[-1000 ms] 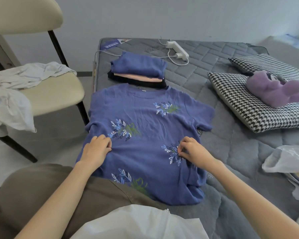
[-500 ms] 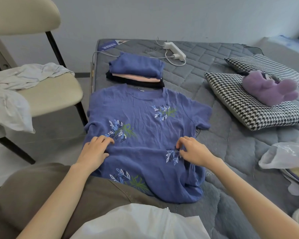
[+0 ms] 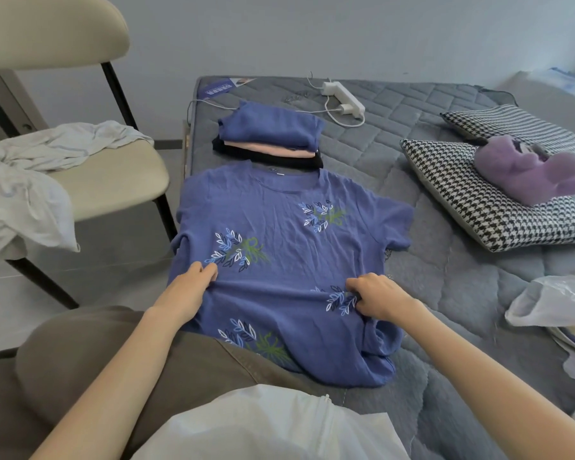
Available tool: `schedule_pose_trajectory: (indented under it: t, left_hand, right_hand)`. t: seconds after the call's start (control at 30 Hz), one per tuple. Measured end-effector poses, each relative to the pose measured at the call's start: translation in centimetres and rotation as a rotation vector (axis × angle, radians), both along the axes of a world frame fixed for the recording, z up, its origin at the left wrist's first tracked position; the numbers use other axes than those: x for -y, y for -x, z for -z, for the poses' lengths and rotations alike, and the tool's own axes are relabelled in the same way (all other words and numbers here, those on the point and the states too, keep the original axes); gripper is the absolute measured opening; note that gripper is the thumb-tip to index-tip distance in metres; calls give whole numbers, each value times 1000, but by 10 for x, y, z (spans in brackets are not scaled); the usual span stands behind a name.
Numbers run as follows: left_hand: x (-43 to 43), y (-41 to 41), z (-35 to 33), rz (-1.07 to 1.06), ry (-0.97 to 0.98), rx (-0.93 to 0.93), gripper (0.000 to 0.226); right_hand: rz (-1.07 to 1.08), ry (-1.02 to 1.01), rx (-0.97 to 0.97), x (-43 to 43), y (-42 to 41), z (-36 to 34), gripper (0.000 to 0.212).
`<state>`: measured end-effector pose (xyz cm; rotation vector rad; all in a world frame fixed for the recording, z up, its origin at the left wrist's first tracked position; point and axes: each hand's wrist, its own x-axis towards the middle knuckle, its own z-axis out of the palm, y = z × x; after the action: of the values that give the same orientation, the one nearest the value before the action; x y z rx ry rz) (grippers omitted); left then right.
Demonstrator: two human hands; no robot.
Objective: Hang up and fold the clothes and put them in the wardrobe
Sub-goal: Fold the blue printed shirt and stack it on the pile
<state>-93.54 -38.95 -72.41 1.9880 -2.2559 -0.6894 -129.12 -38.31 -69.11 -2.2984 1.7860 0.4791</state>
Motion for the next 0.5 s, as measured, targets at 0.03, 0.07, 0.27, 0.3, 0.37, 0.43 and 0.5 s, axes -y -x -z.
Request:
schedule_pose_trajectory:
  t: [0.03,0.07,0.27,0.3,0.37,0.43,0.5]
  left_hand:
    - [0,0,0,-4,-15,-34,10]
    - [0,0,-1,-8,-14,-34,10]
    - [1,-5,-3,-336,175,-44,23]
    - [2,-6,-3,-399,199,-48,23]
    - [6,-11,-1,-501,169,-72,29]
    - [11,-16,2,-552,109,-113,33]
    - [14,-20,6,-561,93,-143,29]
  right_hand:
    - [16,-25,-23,0,0,-1,19]
    - [30,-54,-57,0,-1,-2,18]
    - [-30,76,-77,5,-28,-9,25]
    - [-44,100,-33,7,-36,-10,24]
    - [-67,125,50,11,-54,-9,21]
    - [-88,123,123,15,-74,-8,24]
    - [-121,106,183,18,-92,-5,29]
